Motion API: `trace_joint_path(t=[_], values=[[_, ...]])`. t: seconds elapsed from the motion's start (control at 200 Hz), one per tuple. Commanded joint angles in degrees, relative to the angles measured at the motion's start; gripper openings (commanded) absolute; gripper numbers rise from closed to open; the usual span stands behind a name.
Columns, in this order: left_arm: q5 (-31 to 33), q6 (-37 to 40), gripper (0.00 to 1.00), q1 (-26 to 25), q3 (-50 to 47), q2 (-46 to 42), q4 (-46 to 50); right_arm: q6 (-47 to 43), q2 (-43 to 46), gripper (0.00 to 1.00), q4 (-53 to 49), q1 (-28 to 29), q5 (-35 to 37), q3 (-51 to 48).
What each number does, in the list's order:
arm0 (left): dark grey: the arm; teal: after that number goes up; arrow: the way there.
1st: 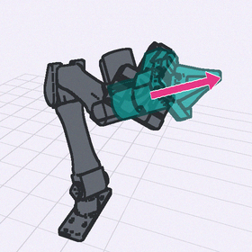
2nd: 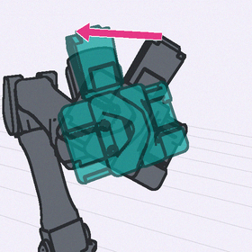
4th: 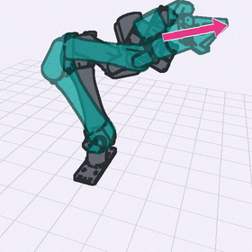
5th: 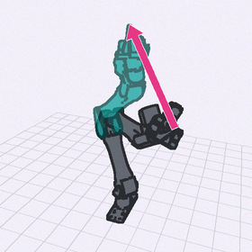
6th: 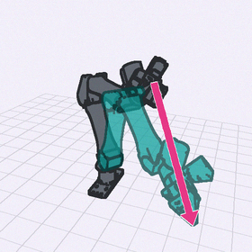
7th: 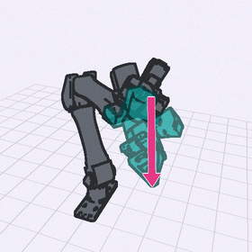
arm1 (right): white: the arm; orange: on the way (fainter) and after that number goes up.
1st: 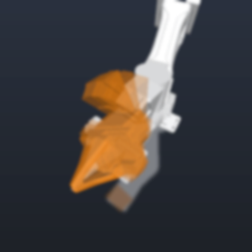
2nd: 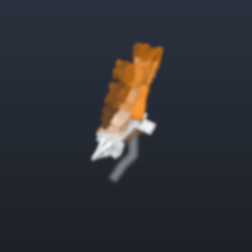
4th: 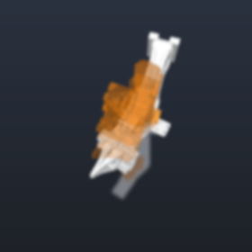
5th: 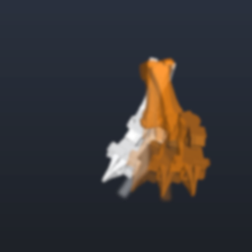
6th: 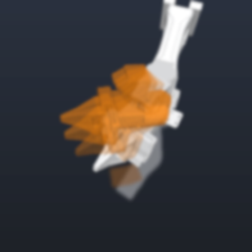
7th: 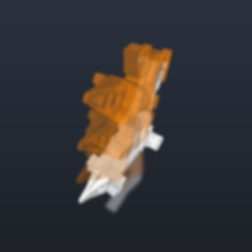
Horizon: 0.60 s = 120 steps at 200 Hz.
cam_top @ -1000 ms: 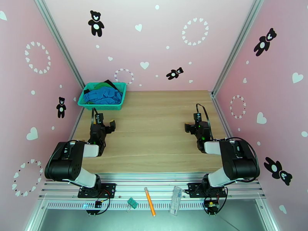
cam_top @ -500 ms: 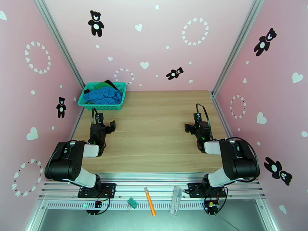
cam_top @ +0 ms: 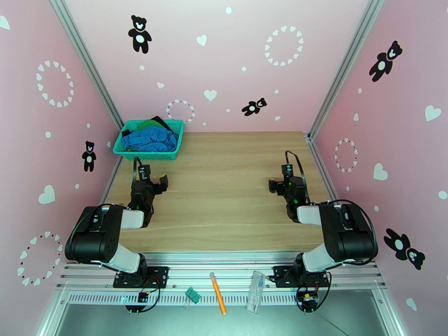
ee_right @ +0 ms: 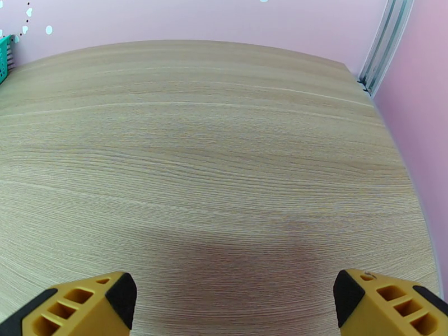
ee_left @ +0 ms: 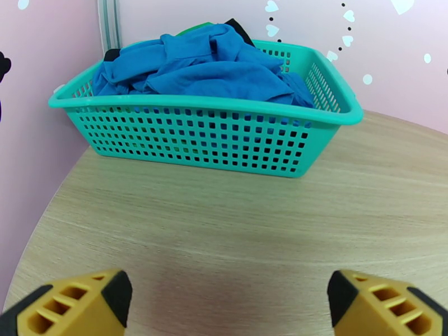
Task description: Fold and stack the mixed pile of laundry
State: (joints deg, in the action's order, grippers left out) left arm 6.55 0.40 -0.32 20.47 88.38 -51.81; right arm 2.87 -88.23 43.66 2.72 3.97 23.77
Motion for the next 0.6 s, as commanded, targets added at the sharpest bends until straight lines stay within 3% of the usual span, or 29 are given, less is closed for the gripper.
trace_joint_path(t=[0.0, 0.13, 0.205, 0.24, 0.325, 0.455, 0.596], values=[[-0.83, -0.23, 0.98, 0.05, 0.73, -0.49, 0.23, 0.55, 0.50, 0.99, 0.72, 0.17, 0.32, 0.41], [-0.72, -0.15, 0.98, -0.01, 0.70, -0.49, 0.10, 0.50, 0.56, 0.99, 0.72, 0.09, 0.10, 0.38], [4.17, -0.25, 0.98, -1.16, 1.96, -3.38, 4.90, -0.02, 1.09, 0.99, 0.65, 0.00, -1.29, 0.52], [6.64, 0.14, 0.98, -2.31, 3.20, -6.87, 9.06, -1.41, 3.51, 0.98, -3.88, 0.13, -3.66, 2.03], [15.25, -3.05, 0.96, -4.64, 10.31, -16.40, 27.89, -2.43, 11.82, 0.82, -33.73, 1.27, -7.28, 14.08], [26.29, -17.05, 0.96, -4.67, 31.14, -20.65, 63.72, 2.54, 16.13, 0.81, -61.55, 3.57, -3.79, 28.36], [20.67, -20.61, 0.98, -2.73, 53.91, -11.11, 86.77, 11.27, 16.63, 0.83, -73.89, 6.25, -1.49, 36.15]])
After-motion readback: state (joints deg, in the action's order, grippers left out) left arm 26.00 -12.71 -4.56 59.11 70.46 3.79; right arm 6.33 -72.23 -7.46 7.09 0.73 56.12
